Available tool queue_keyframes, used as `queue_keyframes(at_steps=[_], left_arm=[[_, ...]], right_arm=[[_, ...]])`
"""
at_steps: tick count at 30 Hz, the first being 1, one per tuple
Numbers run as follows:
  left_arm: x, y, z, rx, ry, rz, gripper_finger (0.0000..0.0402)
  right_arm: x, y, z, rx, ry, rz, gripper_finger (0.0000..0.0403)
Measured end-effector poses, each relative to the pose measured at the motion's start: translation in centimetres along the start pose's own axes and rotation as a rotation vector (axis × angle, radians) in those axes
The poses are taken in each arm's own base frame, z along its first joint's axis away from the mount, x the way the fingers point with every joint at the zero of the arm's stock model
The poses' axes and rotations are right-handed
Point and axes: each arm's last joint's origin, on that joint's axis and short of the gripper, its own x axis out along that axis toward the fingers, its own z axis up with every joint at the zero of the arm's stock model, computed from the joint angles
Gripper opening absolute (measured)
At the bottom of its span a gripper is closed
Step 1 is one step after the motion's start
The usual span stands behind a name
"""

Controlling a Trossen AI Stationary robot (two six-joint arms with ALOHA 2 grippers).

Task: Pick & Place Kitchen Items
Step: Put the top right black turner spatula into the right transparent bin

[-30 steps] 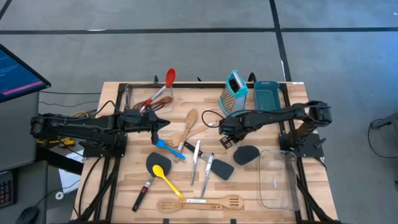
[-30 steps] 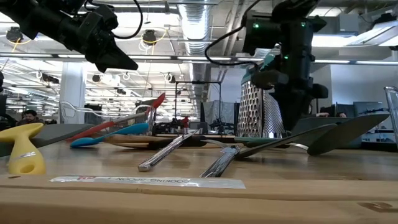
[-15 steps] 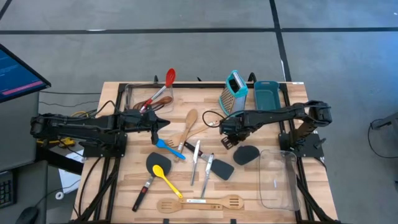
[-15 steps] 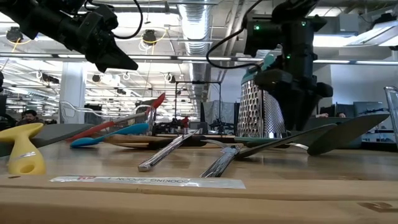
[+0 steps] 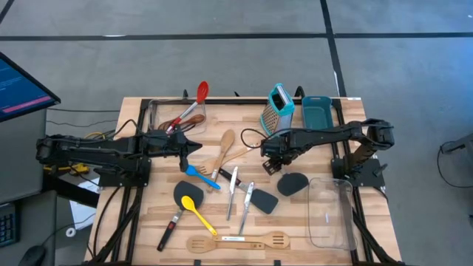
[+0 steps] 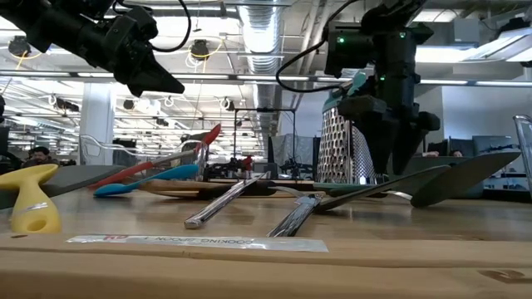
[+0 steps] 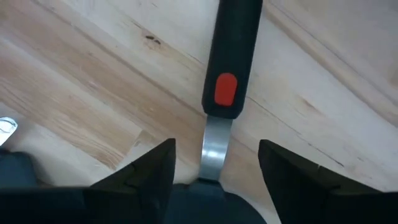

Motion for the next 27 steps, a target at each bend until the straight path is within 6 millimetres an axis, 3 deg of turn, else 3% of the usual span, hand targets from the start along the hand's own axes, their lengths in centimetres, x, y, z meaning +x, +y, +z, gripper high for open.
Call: queue_keyframes(at_steps=[9,14,23,27], left_arm=[[0.0,0.0,0.0,0.0,0.0,0.0,0.0003],[0.0,0.0,0.0,0.0,0.0,0.001,0.0003],[0.0,0.0,0.0,0.0,0.0,0.005,0.0003],[0.0,0.0,0.0,0.0,0.0,0.005,0.0003]], right_arm=[[2.5,-0.9,-1.0,0.028,-0.012,0.002,0.0192],[2.5,-0.9,-1.1,0.025,-0.013,0.003,0.0179],[5.2,0.1,-0.8,-0.007,0.039,-0.024,0.0171],[5.4,0.3,-0.7,-0.019,0.043,-0.041,0.0164]])
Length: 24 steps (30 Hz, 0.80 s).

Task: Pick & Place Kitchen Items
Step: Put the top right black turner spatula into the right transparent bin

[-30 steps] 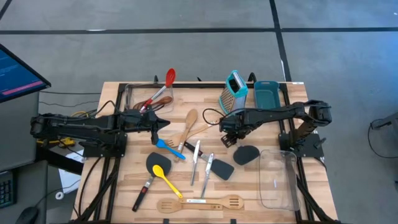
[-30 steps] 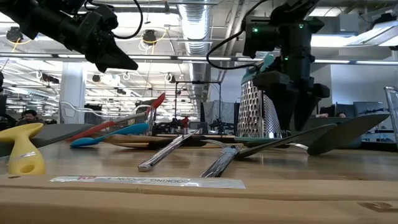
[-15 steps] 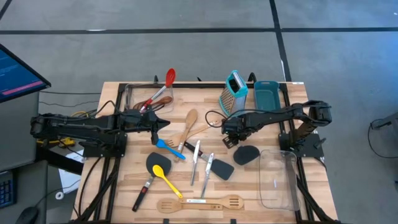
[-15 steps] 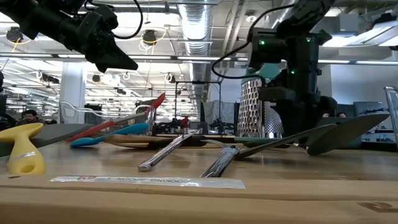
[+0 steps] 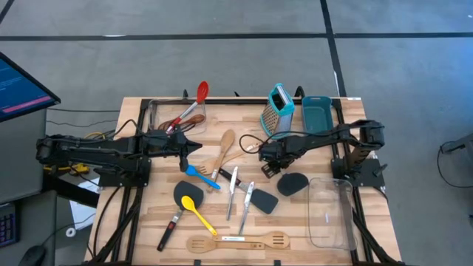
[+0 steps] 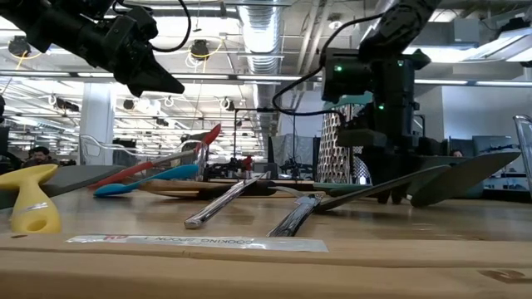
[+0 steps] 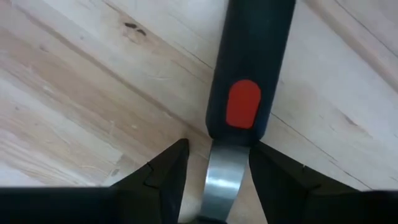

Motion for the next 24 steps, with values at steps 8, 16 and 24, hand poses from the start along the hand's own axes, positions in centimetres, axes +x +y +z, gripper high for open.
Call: queue_keyframes(at_steps=[8,16,24], left_arm=[[0.0,0.0,0.0,0.001,0.0,0.0,0.0003],[0.0,0.0,0.0,0.0,0.0,-0.001,0.0003],[0.0,0.0,0.0,0.0,0.0,-0.002,0.0003]], right_arm=[[-1.6,-0.1,-0.1,0.0,-0.075,-0.006,0.0087],[-2.0,-0.1,-0.1,0.022,-0.087,0.007,0.0058],[-2.1,0.0,-0.2,0.038,-0.047,0.044,0.0058]])
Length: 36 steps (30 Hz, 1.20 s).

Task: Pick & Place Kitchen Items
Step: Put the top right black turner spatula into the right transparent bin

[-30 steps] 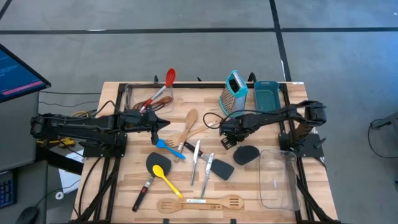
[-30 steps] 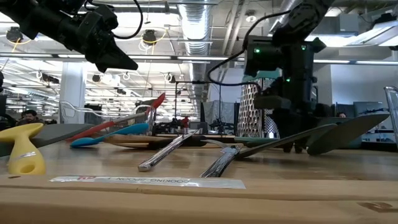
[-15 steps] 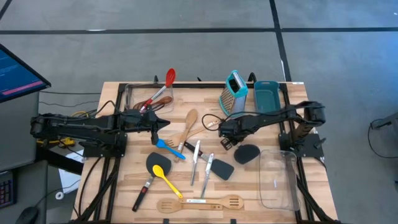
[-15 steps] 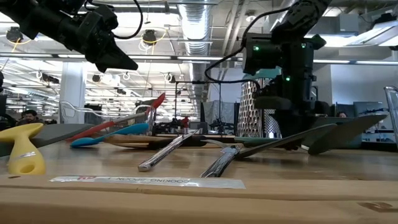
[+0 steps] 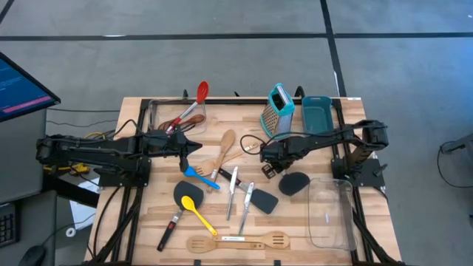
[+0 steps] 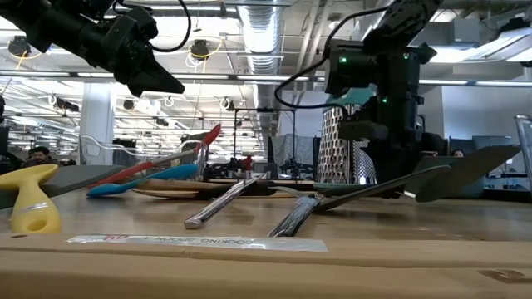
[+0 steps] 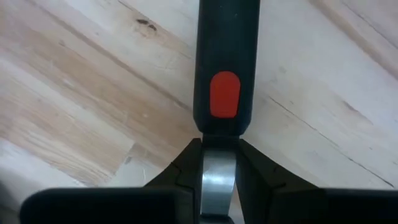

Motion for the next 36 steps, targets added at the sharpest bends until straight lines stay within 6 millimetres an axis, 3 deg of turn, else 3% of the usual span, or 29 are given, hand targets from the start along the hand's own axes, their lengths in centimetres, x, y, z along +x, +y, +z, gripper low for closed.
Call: queue_keyframes(at_steps=[11,18,22,27,36], left_arm=[[0.0,0.0,0.0,0.0,0.0,-0.003,0.0003],[0.0,0.0,0.0,0.0,0.0,-0.002,0.0003],[0.0,0.0,0.0,0.0,0.0,-0.002,0.0003],[0.0,0.0,0.0,0.0,0.001,-0.001,0.0003],[0.0,0.0,0.0,0.0,0.001,0.002,0.0003]], right_arm=[[-2.6,1.8,1.8,-0.061,-0.08,0.074,0.0058],[-6.3,3.4,3.7,-0.124,-0.227,0.057,0.0058],[-9.3,4.3,3.7,-0.132,-0.303,-0.012,0.0058],[-12.5,5.8,1.5,-0.132,-0.363,-0.05,0.0058],[-16.7,5.8,-5.7,0.021,-0.458,0.003,0.0058]])
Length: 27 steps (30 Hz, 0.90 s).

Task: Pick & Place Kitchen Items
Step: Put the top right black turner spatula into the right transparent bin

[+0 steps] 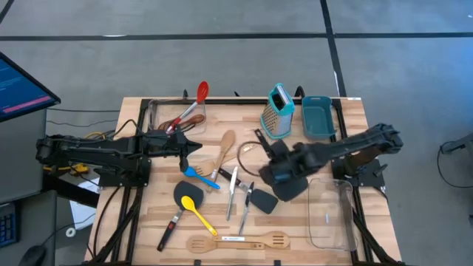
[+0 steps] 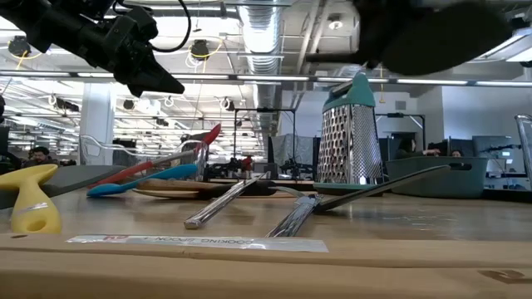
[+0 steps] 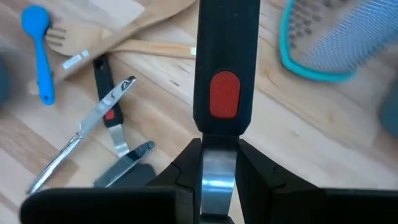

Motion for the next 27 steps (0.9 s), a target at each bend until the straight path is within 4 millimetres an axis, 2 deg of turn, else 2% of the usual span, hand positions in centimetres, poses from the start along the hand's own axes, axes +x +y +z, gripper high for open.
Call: queue_keyframes(at_steps=[6,15,19,22,27], left_arm=[[0.0,0.0,0.0,0.0,0.0,0.0,0.0003],[0.0,0.0,0.0,0.0,0.0,-0.001,0.0003],[0.0,0.0,0.0,0.001,0.0,-0.002,0.0003],[0.0,0.0,0.0,0.002,0.0,-0.002,0.0003],[0.0,0.0,0.0,0.002,0.0,-0.005,0.0003]], right_arm=[[-2.9,-0.9,-3.6,0.15,-0.013,-0.043,0.0058],[-5.5,-1.6,-9.3,0.324,0.022,-0.098,0.0058],[-5.6,-2.4,-12.2,0.386,0.054,-0.133,0.0058],[-4.8,-3.2,-14.1,0.386,0.097,-0.207,0.0058],[-3.4,-3.9,-15.4,0.365,0.119,-0.252,0.0058]])
